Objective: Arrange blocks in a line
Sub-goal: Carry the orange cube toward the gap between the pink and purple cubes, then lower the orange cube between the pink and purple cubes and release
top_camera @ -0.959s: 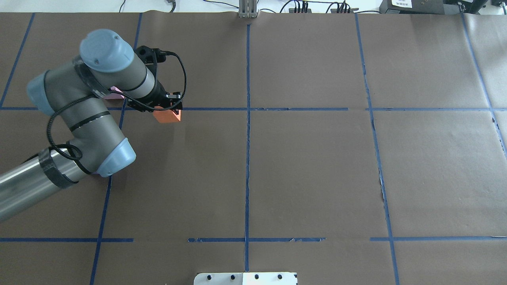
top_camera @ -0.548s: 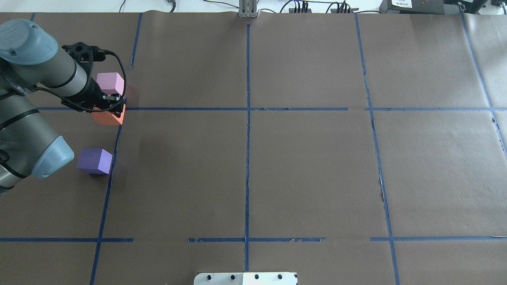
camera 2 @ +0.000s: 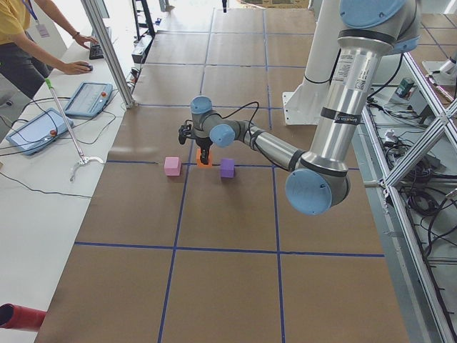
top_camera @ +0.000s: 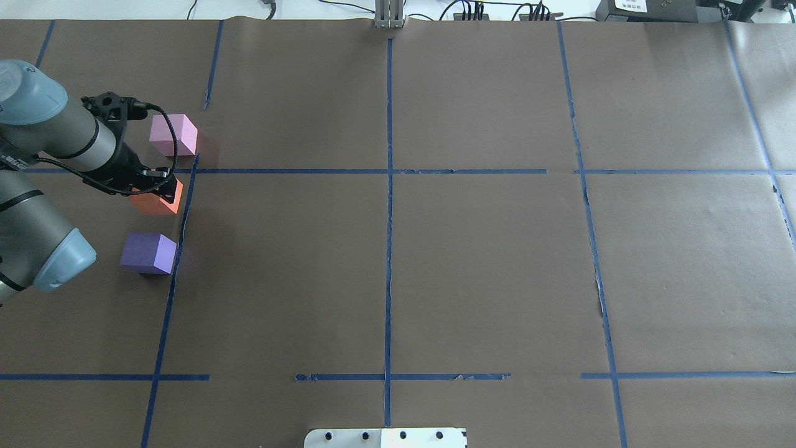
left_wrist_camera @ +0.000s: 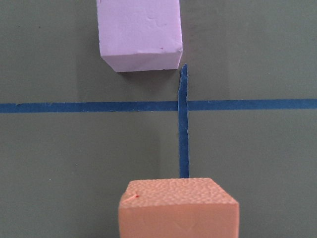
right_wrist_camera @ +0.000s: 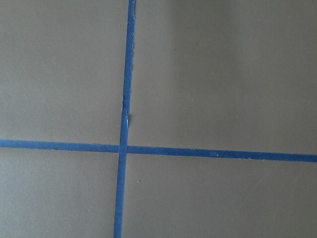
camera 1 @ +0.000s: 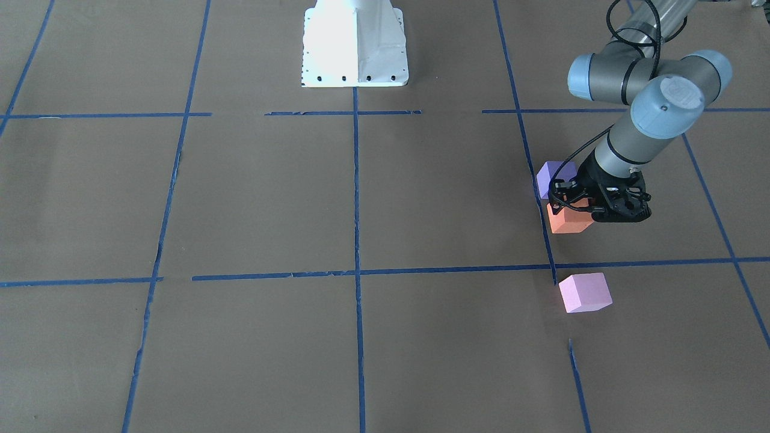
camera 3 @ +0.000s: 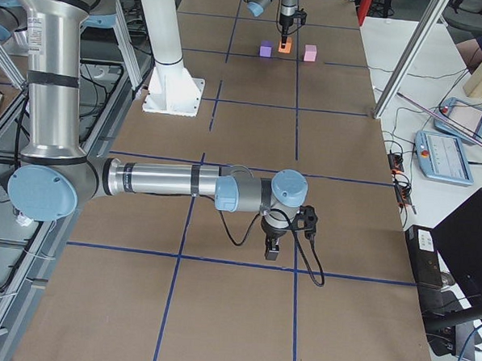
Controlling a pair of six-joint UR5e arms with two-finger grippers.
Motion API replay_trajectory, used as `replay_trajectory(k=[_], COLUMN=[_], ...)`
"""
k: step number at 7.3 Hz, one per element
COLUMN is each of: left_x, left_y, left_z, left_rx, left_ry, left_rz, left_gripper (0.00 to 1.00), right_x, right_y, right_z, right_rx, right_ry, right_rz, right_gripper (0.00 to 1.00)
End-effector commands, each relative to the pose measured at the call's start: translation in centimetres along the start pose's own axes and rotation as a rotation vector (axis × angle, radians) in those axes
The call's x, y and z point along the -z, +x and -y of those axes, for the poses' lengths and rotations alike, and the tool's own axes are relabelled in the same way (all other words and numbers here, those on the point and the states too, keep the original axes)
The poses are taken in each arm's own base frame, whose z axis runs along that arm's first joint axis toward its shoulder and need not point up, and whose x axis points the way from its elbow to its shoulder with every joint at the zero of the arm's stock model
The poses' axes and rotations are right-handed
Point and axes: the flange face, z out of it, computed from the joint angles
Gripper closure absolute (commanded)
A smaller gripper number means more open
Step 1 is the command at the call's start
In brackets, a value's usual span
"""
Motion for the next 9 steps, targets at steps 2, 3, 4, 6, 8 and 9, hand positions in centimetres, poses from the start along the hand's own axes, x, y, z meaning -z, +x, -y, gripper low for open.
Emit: replay_trajectory(k=[2, 3, 4, 6, 8, 9], left_x=[-2.5, -3.0, -3.3, -3.7, -4.3, -4.3], left_y=[-0.9, -0.9, -1.0, -1.3, -1.8, -1.7], left_z=[0.9, 1.2, 1.4, 1.5, 1.7, 1.6], left_rx=[-0.005, -0.002, 0.002, 0.006, 0.007, 0.006], left_ry=[0.002, -0.001, -0.002, -0.005, -0.003, -0.003], left_rz=[-0.008, -0.007, -0.006, -0.003, -0.003, -0.005], left_gripper=[0.93, 0.91, 0.9, 0.87, 0.78, 0.55], right_x=[0.0, 0.0, 0.0, 0.0, 0.0, 0.0], right_y=[0.0, 0.0, 0.0, 0.0, 0.0, 0.0], right_z=[0.0, 0.0, 0.0, 0.0, 0.0, 0.0], right_rx=[-0.001, 0.0, 0.0, 0.0, 0.0, -0.001], right_ry=[-0.001, 0.0, 0.0, 0.0, 0.0, -0.001], right_rz=[0.0, 0.0, 0.0, 0.0, 0.0, 0.0], right_gripper=[0.0, 0.0, 0.0, 0.0, 0.0, 0.0])
